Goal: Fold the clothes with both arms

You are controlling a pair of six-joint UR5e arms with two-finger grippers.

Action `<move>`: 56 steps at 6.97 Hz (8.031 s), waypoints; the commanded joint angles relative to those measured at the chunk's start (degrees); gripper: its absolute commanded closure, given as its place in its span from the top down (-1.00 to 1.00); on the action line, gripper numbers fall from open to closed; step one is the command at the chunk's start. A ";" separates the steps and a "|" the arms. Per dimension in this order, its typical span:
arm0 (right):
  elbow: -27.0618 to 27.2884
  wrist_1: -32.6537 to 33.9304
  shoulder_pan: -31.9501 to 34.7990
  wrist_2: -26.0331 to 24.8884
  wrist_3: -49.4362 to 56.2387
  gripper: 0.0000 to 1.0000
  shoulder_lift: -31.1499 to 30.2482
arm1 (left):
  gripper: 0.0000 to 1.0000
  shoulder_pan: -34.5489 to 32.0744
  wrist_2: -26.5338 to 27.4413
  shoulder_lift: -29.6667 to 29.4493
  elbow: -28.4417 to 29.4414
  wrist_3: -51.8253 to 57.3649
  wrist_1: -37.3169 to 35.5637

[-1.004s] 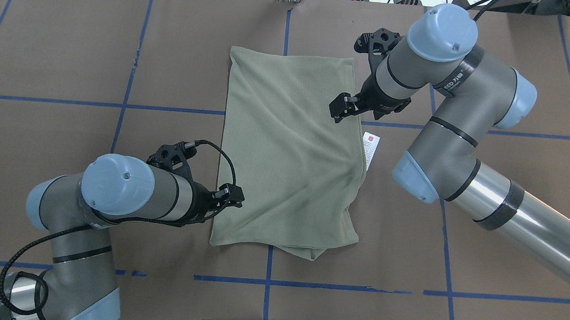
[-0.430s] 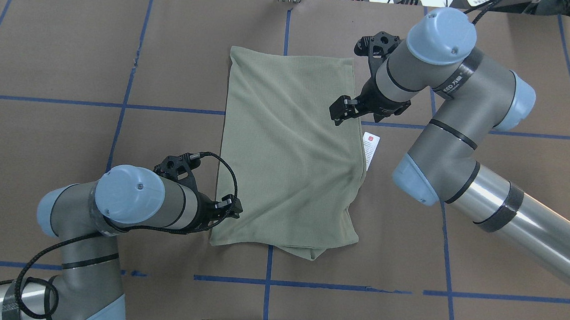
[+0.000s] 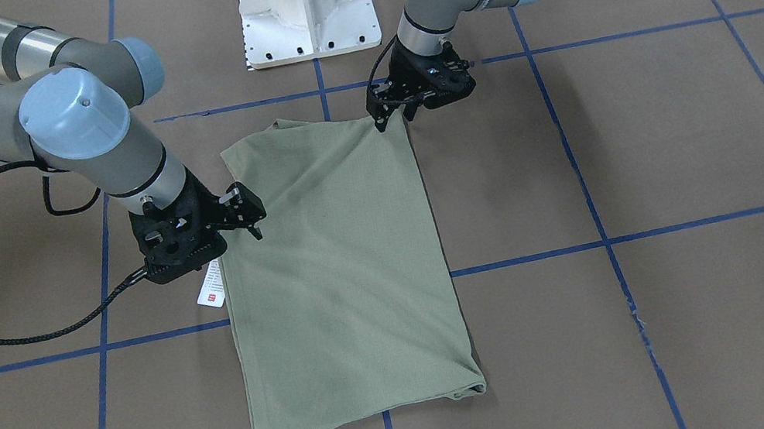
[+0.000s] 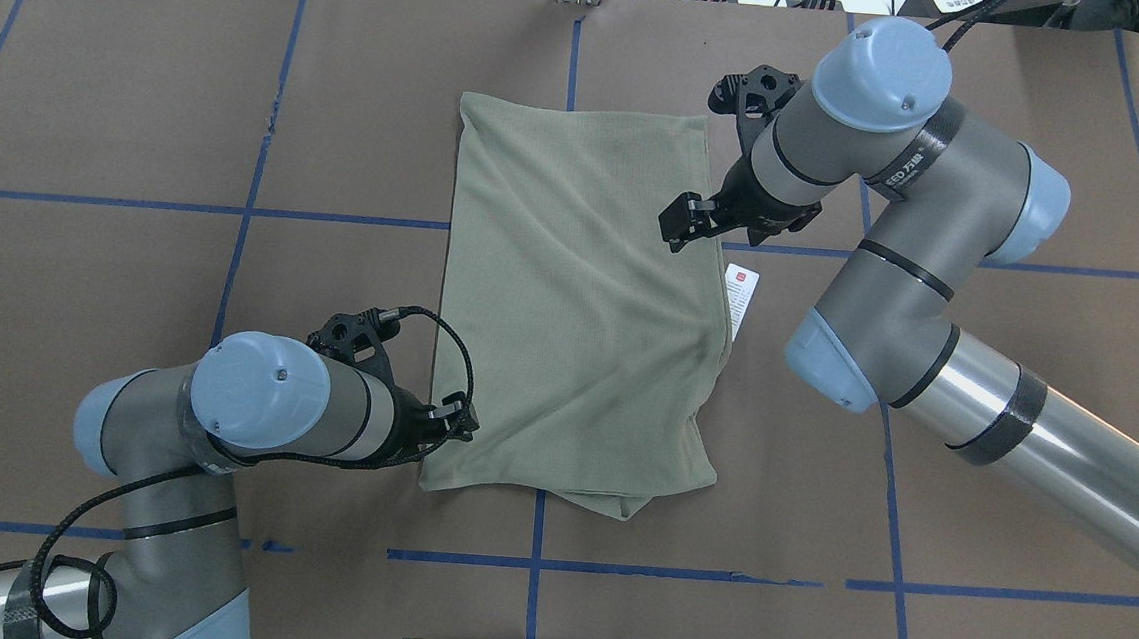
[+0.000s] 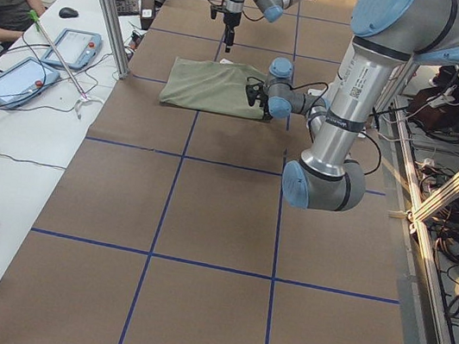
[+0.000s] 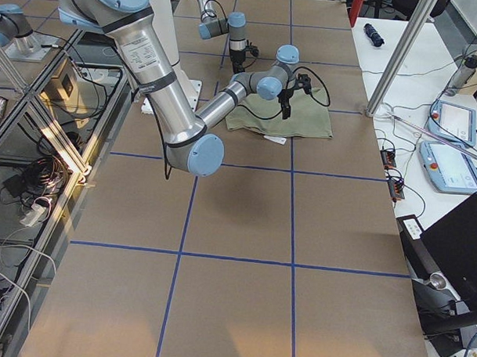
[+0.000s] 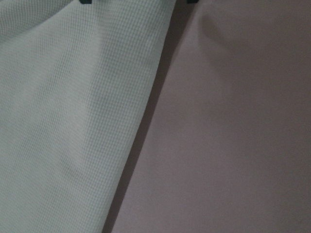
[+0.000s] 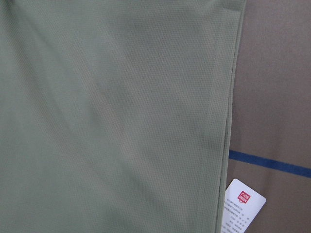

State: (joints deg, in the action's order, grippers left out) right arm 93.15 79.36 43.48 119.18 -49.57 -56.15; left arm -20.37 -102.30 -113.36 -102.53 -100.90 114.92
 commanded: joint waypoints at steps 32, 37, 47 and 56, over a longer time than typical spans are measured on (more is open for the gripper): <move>12.76 4.40 -27.57 -18.90 -55.81 0.93 -10.91 | -1.00 1.74 -0.62 3.94 -5.58 0.35 -0.13; 12.67 4.58 -28.09 -18.99 -56.07 0.38 -10.30 | -1.00 1.74 -0.62 4.20 -5.58 0.44 -0.13; 18.97 3.87 -26.87 -17.15 -58.98 -1.00 -10.12 | -1.00 1.83 -0.53 5.07 -10.39 -0.18 -0.74; 21.92 4.05 -20.64 -11.51 -57.05 -1.00 -7.07 | -1.00 -1.19 -0.97 3.89 -22.32 -3.35 -13.92</move>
State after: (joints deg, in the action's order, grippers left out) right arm 118.64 83.52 20.23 109.02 -107.81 -66.41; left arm -15.09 -102.93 -105.97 -128.72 -105.74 101.29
